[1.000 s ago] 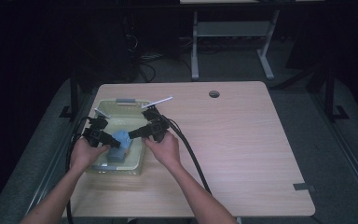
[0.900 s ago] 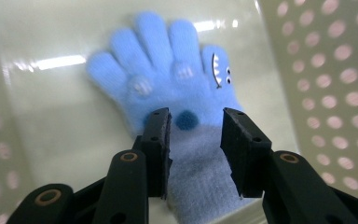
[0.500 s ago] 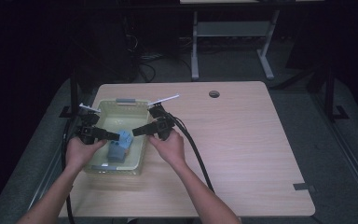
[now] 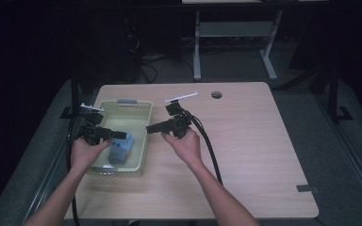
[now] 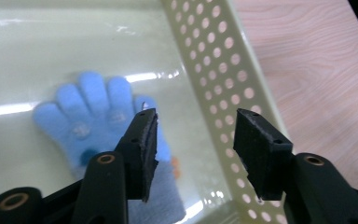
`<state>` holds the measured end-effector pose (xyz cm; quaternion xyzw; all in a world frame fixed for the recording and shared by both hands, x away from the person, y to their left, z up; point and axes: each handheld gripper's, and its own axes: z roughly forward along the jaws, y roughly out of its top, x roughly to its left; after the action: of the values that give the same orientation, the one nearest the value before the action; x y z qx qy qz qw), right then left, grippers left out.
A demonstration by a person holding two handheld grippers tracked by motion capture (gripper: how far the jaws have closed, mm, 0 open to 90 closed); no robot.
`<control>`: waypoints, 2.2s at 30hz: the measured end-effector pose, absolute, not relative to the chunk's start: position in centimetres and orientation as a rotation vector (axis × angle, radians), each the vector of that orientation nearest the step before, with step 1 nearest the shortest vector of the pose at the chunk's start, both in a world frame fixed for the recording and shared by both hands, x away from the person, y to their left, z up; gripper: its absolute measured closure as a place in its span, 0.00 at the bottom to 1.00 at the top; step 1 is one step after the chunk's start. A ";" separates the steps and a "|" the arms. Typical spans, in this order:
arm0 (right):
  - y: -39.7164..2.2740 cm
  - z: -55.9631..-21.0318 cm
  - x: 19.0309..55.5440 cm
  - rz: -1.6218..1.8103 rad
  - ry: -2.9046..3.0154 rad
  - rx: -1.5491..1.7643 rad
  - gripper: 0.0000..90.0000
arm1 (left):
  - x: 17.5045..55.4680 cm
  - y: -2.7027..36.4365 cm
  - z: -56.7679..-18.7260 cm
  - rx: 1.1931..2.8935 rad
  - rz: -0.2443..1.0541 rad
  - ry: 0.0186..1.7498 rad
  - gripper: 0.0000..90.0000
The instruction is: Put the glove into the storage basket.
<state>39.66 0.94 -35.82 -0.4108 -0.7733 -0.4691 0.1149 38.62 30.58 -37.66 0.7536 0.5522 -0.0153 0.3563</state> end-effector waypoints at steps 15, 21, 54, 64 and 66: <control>-2.3 -35.3 39.2 -1.384 -2.249 -1.232 0.54 | 38.2 28.0 -36.9 1.908 -0.055 1.333 0.43; -3.4 -35.5 39.0 -1.402 -2.232 -1.252 0.49 | 38.0 27.1 -36.5 1.899 -0.072 1.297 0.39; -10.7 -36.7 37.5 -1.442 -2.142 -1.371 0.41 | 36.8 21.4 -35.3 1.922 -0.093 1.124 0.33; -13.6 -37.1 36.9 -1.455 -2.114 -1.443 0.40 | 36.2 19.0 -35.3 1.956 -0.112 1.065 0.33; -14.0 -37.2 36.7 -1.459 -2.117 -1.447 0.40 | 36.1 18.6 -35.4 1.957 -0.118 1.057 0.33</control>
<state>36.75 -14.03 -37.19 -0.4882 -0.7144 -0.4922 0.0954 36.10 18.62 -35.41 0.7884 0.4260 -0.0474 0.4413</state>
